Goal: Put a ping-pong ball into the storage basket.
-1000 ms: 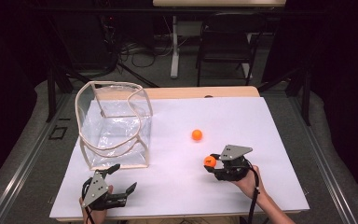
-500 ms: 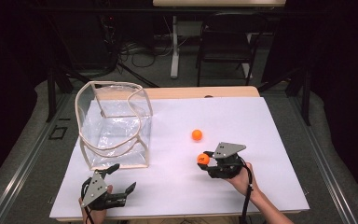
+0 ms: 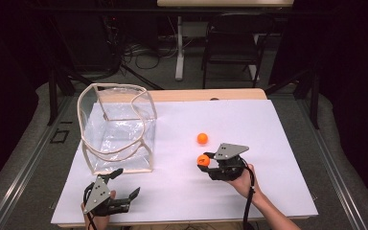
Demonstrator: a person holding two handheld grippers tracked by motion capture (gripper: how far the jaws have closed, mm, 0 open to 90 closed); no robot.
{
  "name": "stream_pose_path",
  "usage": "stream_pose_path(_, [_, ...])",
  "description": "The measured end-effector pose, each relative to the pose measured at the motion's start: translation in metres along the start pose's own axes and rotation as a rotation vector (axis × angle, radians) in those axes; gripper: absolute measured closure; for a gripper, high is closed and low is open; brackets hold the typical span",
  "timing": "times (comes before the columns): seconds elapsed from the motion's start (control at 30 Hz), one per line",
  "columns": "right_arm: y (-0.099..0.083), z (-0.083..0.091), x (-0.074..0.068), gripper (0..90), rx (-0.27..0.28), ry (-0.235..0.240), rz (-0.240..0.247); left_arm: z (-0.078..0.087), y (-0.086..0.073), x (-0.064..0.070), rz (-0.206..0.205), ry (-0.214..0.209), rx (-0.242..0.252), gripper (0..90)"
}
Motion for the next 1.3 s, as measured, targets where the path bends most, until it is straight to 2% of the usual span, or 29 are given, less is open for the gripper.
stream_pose_path(0.6, [0.02,-0.011,-0.004,51.2,0.035,0.024,0.011,0.0,0.0,-0.001,0.006,-0.003,0.004,15.6])
stream_pose_path(1.07, [0.026,-0.018,-0.005,51.2,0.032,0.032,0.013,0.0,0.0,0.0,-0.002,-0.001,0.003,15.6])
stream_pose_path(1.3, [0.035,-0.021,-0.004,51.2,0.043,0.035,0.014,-0.001,-0.001,0.0,0.004,-0.005,0.004,15.6])
Point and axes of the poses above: each handheld gripper's, and its own axes: z roughly backward along the jaws, y roughly out of its top, x roughly to its right, the point moved 10 cm from there along -z, roughly forward along the jaws, and after that the axes turned 10 degrees about -x, right-handed, at the moved point
